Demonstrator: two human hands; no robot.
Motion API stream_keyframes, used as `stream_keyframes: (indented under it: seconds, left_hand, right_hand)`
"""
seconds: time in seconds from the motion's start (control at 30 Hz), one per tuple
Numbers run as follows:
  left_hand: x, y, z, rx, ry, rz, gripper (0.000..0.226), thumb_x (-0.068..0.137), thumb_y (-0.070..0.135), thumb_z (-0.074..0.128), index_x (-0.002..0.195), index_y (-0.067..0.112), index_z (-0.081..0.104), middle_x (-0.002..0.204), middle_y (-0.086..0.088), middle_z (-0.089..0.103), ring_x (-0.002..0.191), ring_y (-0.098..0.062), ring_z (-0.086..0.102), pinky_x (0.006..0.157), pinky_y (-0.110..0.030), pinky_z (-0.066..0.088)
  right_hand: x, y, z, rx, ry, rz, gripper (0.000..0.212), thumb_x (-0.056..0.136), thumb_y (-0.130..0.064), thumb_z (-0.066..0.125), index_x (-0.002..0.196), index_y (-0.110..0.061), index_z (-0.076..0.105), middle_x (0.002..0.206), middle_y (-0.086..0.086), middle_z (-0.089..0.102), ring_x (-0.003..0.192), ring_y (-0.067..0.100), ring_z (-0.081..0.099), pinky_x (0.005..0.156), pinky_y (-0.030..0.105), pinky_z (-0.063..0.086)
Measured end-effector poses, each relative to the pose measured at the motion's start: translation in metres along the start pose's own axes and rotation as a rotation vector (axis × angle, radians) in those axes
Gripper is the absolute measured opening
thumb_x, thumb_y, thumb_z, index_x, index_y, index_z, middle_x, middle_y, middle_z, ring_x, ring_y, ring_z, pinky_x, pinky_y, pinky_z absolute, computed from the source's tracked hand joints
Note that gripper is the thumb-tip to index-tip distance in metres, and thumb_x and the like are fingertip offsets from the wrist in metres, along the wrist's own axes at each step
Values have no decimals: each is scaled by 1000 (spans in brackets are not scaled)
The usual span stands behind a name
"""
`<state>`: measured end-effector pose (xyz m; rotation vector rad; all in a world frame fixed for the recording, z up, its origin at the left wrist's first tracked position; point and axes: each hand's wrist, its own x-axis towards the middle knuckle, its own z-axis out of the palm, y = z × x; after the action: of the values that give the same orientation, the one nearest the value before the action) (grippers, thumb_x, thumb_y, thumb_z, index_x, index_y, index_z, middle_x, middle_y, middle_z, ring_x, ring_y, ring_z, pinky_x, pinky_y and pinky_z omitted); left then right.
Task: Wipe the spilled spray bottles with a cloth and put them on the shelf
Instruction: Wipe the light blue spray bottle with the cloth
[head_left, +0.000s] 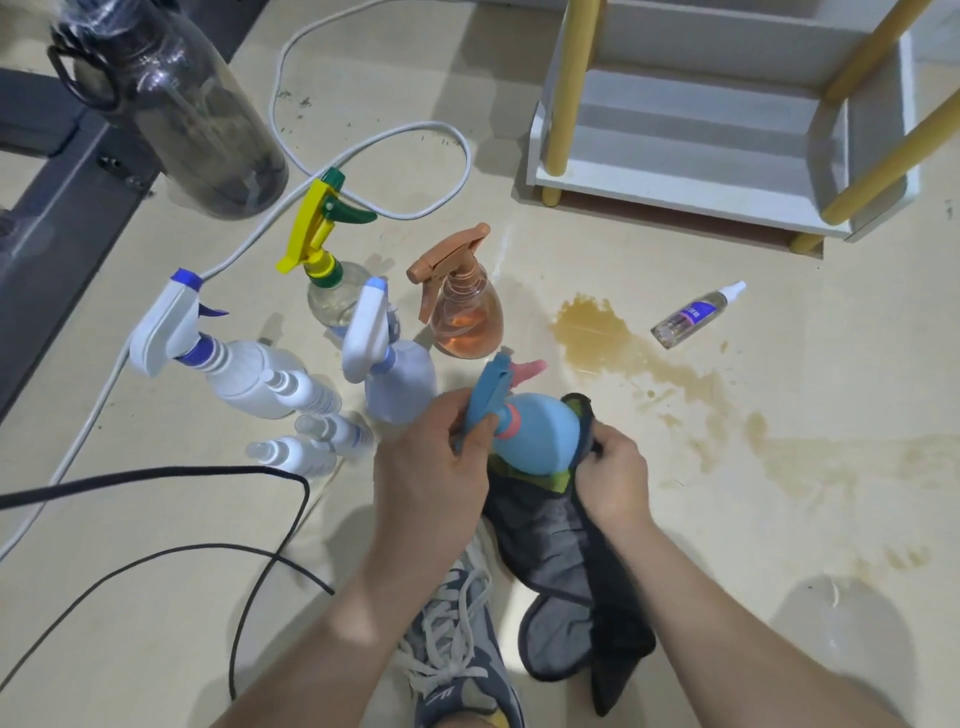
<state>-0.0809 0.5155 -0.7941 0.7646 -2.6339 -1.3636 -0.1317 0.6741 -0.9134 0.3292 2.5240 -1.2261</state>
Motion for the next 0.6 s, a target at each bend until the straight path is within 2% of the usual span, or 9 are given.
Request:
stream_keyframes:
  seconds: [0.1,0.17,0.2,0.27,0.3,0.33,0.4,0.53,0.6]
  left_hand:
    - [6,-3,-1,-56,44,-77,10,90,28,65,95,36,67,79,17,70,80,-7,68,77,-30,54]
    - [11,-8,-2,-136,78,-171,7,88,31,64,82,36,64,78,11,73,80,-13,71,80,-41,57]
    - [13,-9,-3,-171,77,-212,10,87,31,63,77,34,64,75,9,74,78,-15,72,79,-44,57]
    - [16,-6,-8,-160,78,-230,13,83,31,61,71,28,64,69,2,73,75,-20,72,76,-47,57]
    - [18,-3,-13,-140,87,-228,15,80,33,59,71,24,65,67,-1,71,74,-24,70,74,-49,57]
    - [20,1,-20,-144,105,-227,16,79,34,59,74,21,67,66,-4,70,73,-27,69,73,-49,57]
    - [21,12,-40,-135,135,-217,15,80,29,60,84,17,69,65,-7,69,68,-27,67,67,-43,57]
    - [2,29,-94,-71,205,-164,8,80,23,67,87,23,68,57,6,60,47,-5,48,52,-26,39]
    - [-18,26,-117,-26,208,-157,10,78,24,71,88,27,68,65,8,65,49,-3,53,51,-21,40]
  right_hand:
    - [-30,-24,9,182,18,126,33,94,-3,43,119,-16,59,92,4,65,84,23,58,66,32,42]
    - [-55,-43,20,202,68,24,34,88,3,44,119,-13,49,92,5,57,81,21,53,68,39,46]
    - [-64,-47,24,181,106,-40,38,86,5,46,119,-14,49,96,5,59,84,21,54,72,37,48]
    - [-71,-53,18,185,113,-28,45,88,3,49,128,-18,56,105,0,65,91,16,57,78,15,44]
    - [-70,-56,11,239,83,37,41,90,2,51,123,-18,64,97,-3,66,86,14,59,70,3,39]
    - [-69,-61,2,330,64,119,34,91,1,53,112,-17,71,87,-7,66,79,14,60,61,0,37]
    - [-69,-72,-19,519,44,218,24,89,0,56,89,-15,75,74,-6,66,67,14,58,49,4,37]
    - [-85,-105,-52,594,-7,120,21,90,4,49,84,-6,67,73,6,66,63,16,56,49,16,44]
    - [-95,-118,-63,568,-38,66,23,90,5,46,82,-6,64,73,4,63,64,17,54,49,13,43]
